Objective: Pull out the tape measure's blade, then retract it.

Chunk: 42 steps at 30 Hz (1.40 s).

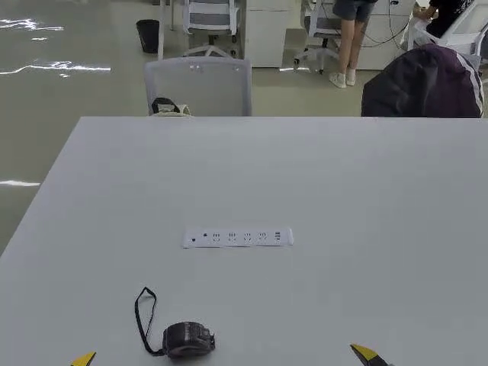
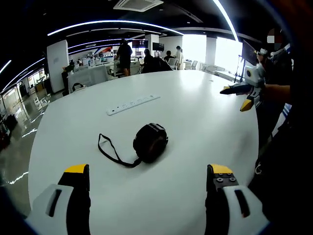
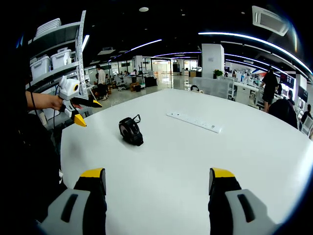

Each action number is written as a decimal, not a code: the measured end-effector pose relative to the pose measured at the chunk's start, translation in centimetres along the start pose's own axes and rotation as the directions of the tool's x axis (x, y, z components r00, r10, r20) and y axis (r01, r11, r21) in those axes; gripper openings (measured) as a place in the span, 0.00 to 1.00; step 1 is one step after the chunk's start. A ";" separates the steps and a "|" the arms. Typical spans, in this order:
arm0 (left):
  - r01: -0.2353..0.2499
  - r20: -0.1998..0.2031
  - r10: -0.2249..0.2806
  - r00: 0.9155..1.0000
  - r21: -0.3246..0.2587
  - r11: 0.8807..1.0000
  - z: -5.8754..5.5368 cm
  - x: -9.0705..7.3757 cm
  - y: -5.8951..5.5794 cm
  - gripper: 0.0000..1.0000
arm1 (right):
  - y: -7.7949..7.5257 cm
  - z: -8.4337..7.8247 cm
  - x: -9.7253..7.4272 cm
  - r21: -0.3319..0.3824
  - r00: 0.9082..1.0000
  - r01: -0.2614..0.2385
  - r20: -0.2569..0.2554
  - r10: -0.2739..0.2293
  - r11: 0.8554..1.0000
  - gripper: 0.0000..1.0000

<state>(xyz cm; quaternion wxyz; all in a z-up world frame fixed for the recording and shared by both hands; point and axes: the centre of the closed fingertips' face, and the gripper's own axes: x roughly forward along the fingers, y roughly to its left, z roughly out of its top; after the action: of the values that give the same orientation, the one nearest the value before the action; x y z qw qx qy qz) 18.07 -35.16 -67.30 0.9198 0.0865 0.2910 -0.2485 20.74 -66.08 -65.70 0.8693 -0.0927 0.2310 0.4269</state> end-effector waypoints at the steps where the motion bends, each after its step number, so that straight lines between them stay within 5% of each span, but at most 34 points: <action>1: -0.001 0.005 0.001 1.000 0.000 1.000 0.1 0.0 0.0 0.99 | 0.0 0.0 0.0 -0.003 1.000 0.000 0.001 0.000 1.000 0.88; 10: -0.010 0.026 0.011 1.000 -0.018 1.000 0.4 -0.2 0.2 0.99 | 0.1 0.1 0.1 -0.002 1.000 -0.004 0.004 0.004 1.000 0.86; 13: -0.008 0.009 0.009 1.000 -0.045 0.999 0.3 -0.3 0.2 0.90 | 0.0 -0.1 0.2 0.001 1.000 -0.005 0.000 0.005 1.000 0.86; 18: -0.028 0.042 0.029 0.999 -0.039 0.999 0.7 -0.5 0.7 0.84 | 0.0 -0.1 0.0 0.002 1.000 -0.001 -0.002 0.001 1.000 0.86; 26: -0.075 0.072 0.076 0.995 -0.019 0.997 1.3 -0.7 1.7 0.88 | -0.1 -0.2 0.0 0.002 1.000 0.001 -0.003 -0.001 1.000 0.86; 33: -0.062 0.050 0.064 0.997 -0.051 0.997 1.0 -0.6 1.5 0.86 | -0.2 -0.5 0.0 0.006 1.000 0.004 -0.012 -0.004 1.000 0.86; 42: -0.094 0.088 0.097 0.991 -0.040 0.995 1.5 -0.7 2.3 0.93 | -0.2 -0.3 0.0 0.005 1.000 0.005 -0.006 -0.005 1.000 0.86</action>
<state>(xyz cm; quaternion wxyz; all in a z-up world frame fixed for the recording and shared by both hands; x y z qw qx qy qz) 19.45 -33.36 -65.59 0.9442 0.0725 0.2494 -0.2027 20.78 -66.33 -65.97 0.8700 -0.0922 0.2343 0.4239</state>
